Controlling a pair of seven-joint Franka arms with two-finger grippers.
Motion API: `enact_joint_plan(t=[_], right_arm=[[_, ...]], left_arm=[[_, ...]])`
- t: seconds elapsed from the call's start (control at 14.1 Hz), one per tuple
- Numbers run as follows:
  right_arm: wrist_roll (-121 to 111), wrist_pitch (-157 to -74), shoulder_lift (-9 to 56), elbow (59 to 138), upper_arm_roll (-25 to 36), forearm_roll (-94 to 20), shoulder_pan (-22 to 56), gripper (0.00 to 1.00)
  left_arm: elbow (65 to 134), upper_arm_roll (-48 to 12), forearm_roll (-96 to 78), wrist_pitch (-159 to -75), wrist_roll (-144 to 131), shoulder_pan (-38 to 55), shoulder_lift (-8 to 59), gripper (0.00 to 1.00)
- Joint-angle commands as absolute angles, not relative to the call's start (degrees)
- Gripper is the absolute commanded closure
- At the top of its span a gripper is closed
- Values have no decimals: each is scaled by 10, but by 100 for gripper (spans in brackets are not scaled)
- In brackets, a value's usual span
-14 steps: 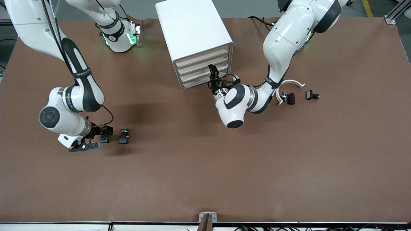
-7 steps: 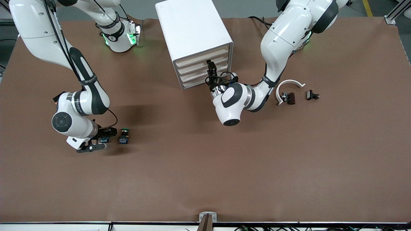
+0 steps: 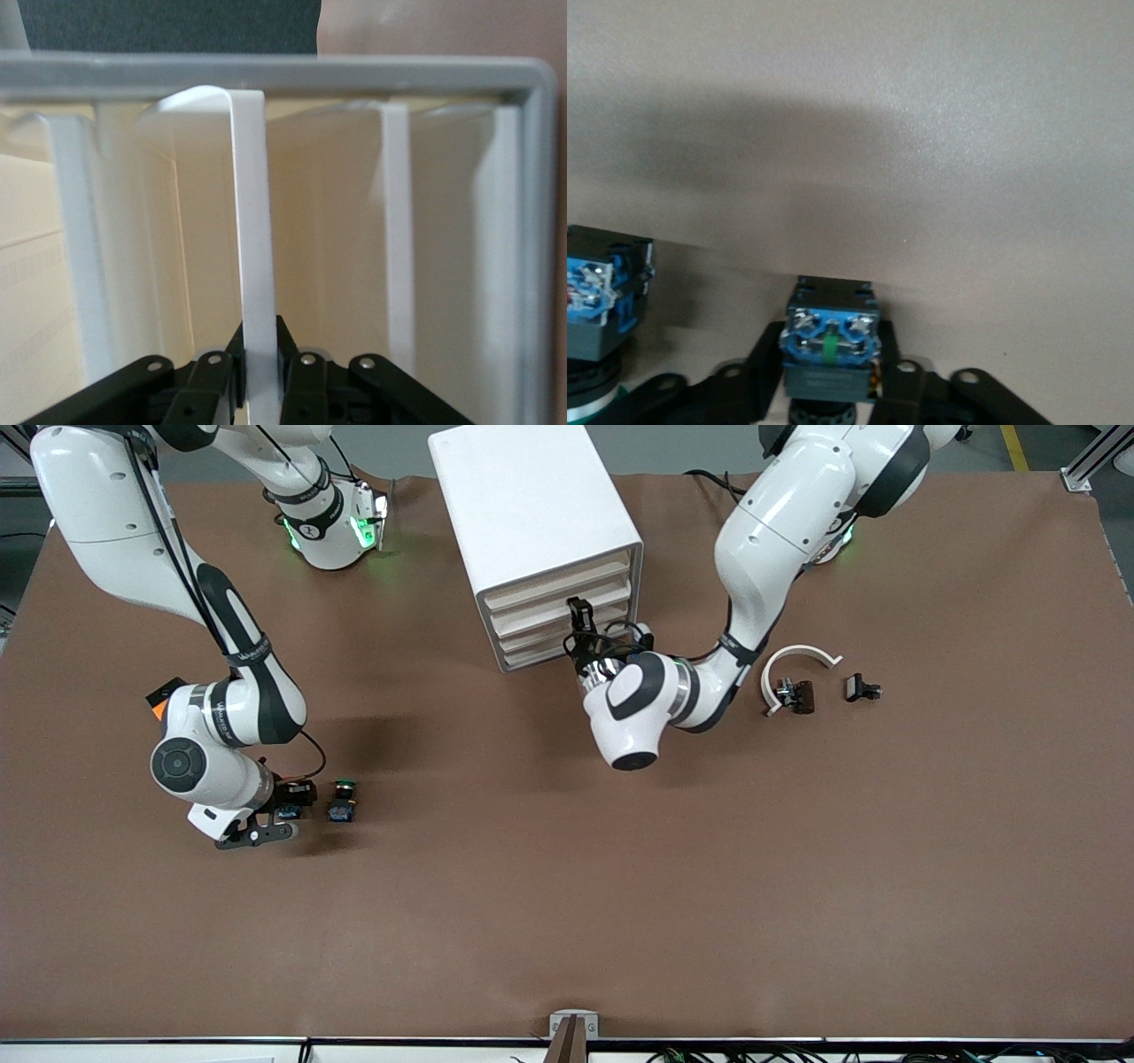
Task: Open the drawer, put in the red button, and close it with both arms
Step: 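Pull the drawer open with the left gripper while the right gripper grasps the red button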
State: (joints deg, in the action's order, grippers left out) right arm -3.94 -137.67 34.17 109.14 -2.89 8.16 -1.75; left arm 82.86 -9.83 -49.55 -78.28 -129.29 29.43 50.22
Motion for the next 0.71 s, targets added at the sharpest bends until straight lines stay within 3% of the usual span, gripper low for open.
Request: enact_joint_plan(t=[0.0,0.21,0.5,0.57,0.64], right_arm=[[-30,-1372,348,1077,-35,100,-23,83],[-27,-1359,330,1072,-39,99,-17,85],[5,-1170,257,1031,-40,95,30,85],[41,-1113,247,1010,-40,95,48,85],[79,-1064,240,988,-40,95,67,84]], left_arm=[[812,-94,-501,-787,-1262,249,504,100],[795,-90,-499,-792,-1215,201,508,100],[795,-85,-500,-812,-1152,164,508,97],[795,-84,-500,-818,-1145,164,508,72],[795,-83,-500,-822,-1139,164,508,16]])
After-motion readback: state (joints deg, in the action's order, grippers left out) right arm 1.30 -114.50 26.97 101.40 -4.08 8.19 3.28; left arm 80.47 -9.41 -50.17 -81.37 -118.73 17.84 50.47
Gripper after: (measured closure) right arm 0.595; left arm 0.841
